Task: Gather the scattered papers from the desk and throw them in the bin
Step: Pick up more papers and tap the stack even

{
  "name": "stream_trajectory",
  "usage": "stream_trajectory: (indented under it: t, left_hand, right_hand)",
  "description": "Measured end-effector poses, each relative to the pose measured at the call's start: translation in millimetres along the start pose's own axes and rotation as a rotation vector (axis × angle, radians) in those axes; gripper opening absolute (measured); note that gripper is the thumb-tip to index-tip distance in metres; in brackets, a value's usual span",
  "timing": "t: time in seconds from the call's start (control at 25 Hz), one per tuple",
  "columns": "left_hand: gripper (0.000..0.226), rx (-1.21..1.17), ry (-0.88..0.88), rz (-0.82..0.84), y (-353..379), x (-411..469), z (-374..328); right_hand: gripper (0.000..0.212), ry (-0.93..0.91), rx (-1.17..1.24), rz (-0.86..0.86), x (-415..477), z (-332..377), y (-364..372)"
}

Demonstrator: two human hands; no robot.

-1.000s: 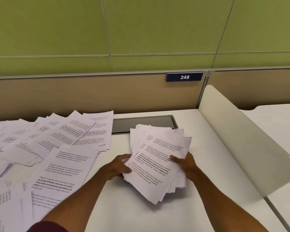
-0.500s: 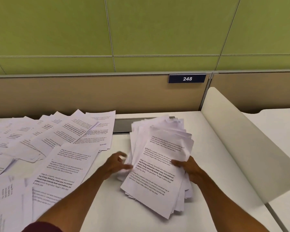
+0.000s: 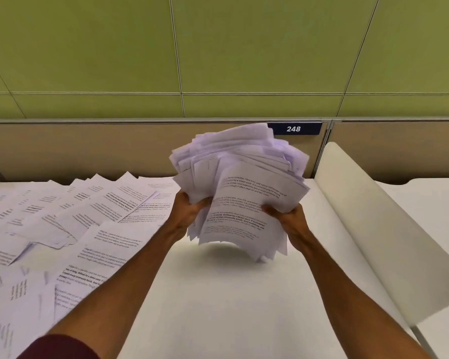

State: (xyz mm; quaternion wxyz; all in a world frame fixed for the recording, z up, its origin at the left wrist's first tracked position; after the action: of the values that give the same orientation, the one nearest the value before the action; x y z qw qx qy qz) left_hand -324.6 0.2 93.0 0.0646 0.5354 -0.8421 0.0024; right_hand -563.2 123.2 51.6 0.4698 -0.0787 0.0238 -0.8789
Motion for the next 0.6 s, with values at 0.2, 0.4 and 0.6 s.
stream_trajectory:
  t: [0.2, 0.4, 0.6]
  left_hand:
    - [0.093, 0.011, -0.066, -0.074, 23.5, -26.7, -4.7]
    - [0.133, 0.023, 0.021, 0.119, 38.2, -46.9, 6.0]
    - [0.080, 0.350, 0.069, -0.005, 14.6, -33.4, 23.8]
  right_hand:
    - [0.065, -0.058, -0.161, -0.063, 2.2, -4.1, 10.6]
    - [0.039, -0.022, -0.223, -0.170, 3.4, -11.8, 10.7]
    - [0.049, -0.002, -0.214, -0.166, 6.0, -8.6, 17.1]
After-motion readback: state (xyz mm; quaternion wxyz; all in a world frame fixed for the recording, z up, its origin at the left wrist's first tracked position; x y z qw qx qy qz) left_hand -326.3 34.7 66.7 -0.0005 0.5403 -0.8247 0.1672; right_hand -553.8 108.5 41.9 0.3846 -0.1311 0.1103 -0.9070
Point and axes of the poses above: each hand's wrist, its own x-axis towards the middle knuckle, its own y-axis out of the palm, z = x × y, the point moved 6 cm from there along x, towards the middle knuckle, and after that the axes turned 12 degrees about -x, right-handed, at the moved point
